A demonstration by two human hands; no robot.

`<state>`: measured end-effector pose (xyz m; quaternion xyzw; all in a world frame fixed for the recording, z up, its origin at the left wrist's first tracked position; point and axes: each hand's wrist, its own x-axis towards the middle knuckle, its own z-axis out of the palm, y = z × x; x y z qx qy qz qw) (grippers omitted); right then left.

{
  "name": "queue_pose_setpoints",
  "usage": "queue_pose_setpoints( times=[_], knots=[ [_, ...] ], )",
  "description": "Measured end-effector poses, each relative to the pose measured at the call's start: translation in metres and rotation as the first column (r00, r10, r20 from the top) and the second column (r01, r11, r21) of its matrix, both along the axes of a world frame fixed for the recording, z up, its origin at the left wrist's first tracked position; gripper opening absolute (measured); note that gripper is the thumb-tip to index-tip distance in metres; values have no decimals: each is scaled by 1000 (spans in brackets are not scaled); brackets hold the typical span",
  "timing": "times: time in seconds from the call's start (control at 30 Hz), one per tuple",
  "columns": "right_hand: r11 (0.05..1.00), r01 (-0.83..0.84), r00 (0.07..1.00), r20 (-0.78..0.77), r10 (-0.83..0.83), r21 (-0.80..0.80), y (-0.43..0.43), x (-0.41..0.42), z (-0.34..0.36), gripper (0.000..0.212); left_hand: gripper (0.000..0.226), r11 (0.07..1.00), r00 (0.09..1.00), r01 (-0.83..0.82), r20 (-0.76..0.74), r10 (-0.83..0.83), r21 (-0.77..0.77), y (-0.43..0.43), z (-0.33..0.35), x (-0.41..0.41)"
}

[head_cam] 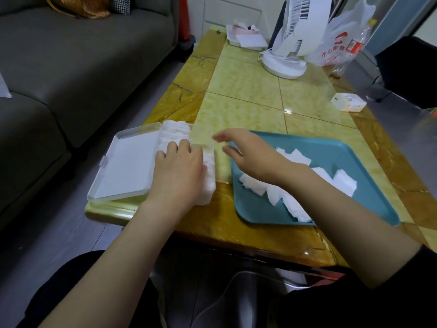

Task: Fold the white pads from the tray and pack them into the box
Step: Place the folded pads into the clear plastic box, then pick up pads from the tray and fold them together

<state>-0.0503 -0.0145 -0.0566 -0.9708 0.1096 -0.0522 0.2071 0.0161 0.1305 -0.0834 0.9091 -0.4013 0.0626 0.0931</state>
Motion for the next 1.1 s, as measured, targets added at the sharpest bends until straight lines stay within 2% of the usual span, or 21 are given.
queue_pose_setpoints(
  times=[0.07,0.1,0.2,0.27,0.33,0.5,0.7,0.83,0.93,1.0,1.1],
  knots=[
    [992,125,988,91,-126,23,-16,-22,-8,29,19,988,997,75,37,-71,-135,-6,1,-9],
    [985,171,983,65,-171,8,-24,-31,-14,28,18,974,991,133,58,-124,-181,-11,-1,-15],
    [977,173,960,-202,-196,-124,-41,-57,-33,38,27,938,952,304,90,-292,-166,-29,-11,-33],
    [976,153,938,-287,-194,-157,-44,-68,-40,54,26,917,926,377,27,-376,-129,-40,-15,-47],
    [970,173,947,-242,-212,-173,-44,-73,-44,57,28,924,925,379,-16,-380,-56,-49,-25,-54],
    [949,218,967,-77,-241,-229,-43,-77,-55,29,29,944,945,328,-2,-328,35,-63,-38,-57],
    [941,326,945,70,-321,-94,-46,-83,-62,21,28,953,953,302,-16,-302,15,-75,-45,-54],
    [942,335,922,211,-324,-19,-49,-87,-69,17,25,942,942,280,-138,-307,-184,-83,-46,-52],
    [957,289,919,275,-284,24,-52,-92,-62,19,12,880,901,266,-223,-372,-392,-90,-42,-55],
    [958,283,916,282,-286,55,-52,-94,-55,16,17,858,882,237,-269,-386,-455,-91,-39,-57],
    [932,304,893,282,-351,197,-50,-97,-52,14,19,824,867,193,-301,-397,-532,-91,-35,-61]
  ],
)
